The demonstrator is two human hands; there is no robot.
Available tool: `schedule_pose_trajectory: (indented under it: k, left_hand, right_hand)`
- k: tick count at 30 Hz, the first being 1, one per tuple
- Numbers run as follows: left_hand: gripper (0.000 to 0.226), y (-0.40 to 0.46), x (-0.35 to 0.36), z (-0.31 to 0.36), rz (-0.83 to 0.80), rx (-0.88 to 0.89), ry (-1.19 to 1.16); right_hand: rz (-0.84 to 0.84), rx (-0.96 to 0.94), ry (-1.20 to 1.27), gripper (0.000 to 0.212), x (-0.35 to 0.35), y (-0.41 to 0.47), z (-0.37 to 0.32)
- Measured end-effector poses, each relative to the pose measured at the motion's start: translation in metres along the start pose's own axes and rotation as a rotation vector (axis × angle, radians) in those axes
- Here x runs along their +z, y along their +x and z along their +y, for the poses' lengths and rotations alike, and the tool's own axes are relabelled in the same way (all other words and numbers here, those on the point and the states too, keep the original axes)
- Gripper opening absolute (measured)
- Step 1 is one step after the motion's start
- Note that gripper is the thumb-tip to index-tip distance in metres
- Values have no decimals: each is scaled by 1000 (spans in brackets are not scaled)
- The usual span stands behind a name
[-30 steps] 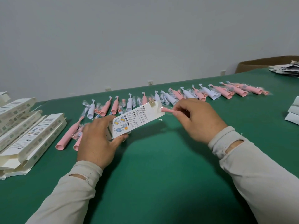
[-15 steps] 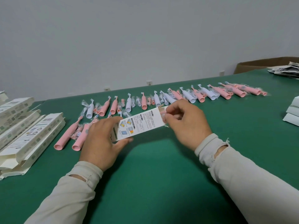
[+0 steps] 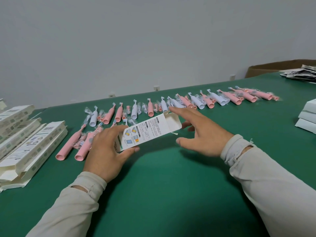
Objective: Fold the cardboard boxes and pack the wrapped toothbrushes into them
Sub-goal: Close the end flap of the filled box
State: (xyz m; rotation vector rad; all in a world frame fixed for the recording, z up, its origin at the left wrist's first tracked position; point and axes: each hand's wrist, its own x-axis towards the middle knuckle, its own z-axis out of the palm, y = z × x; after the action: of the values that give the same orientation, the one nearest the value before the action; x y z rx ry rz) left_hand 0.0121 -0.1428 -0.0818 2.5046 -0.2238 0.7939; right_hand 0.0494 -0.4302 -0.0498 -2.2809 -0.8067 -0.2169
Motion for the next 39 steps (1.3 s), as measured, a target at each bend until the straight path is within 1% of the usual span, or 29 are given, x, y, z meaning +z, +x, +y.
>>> schedule_pose_trajectory:
  k: [3, 5, 8, 11, 17, 19, 21, 22, 24, 30, 34, 37, 39]
  left_hand:
    - [58, 1, 0, 0, -8, 6, -7]
    - [58, 1, 0, 0, -13, 5, -17]
    - [59, 1, 0, 1, -15, 7, -34]
    - [60, 1, 0, 3, -14, 11, -32]
    - [59, 0, -1, 7, -9, 7, -17]
    - [59, 1, -1, 7, -7, 2, -18]
    - [59, 1, -1, 7, -1, -7, -18]
    - [59, 1, -2, 8, 2, -10, -16]
    - [59, 1, -2, 7, 4, -10, -7]
    - [58, 0, -4, 8, -11, -22, 0]
    - [58, -1, -5, 10, -8, -28, 0]
    - [58, 0, -5, 15, 4, -55, 4]
    - [63, 1, -6, 19, 9, -62, -4]
  right_hand:
    - [139, -16, 25, 56, 3, 2, -1]
    - [201, -13, 49, 38, 7, 3, -2]
    - [253, -10, 98, 28, 15, 5, -4]
    - [302, -7, 148, 26, 21, 7, -6]
    - [397, -40, 156, 27, 25, 6, -13]
    - [431, -36, 271, 29, 26, 7, -16]
    - [439, -3, 430, 26, 29, 9, -18]
    - [437, 16, 465, 23, 30, 10, -18]
    - [438, 49, 465, 16, 32, 10, -16]
    - [435, 121, 569, 15, 31, 12, -16]
    - [430, 122, 485, 9, 31, 11, -16]
    - [430, 78, 439, 18, 38, 8, -21]
    - [420, 66, 491, 28, 43, 9, -23]
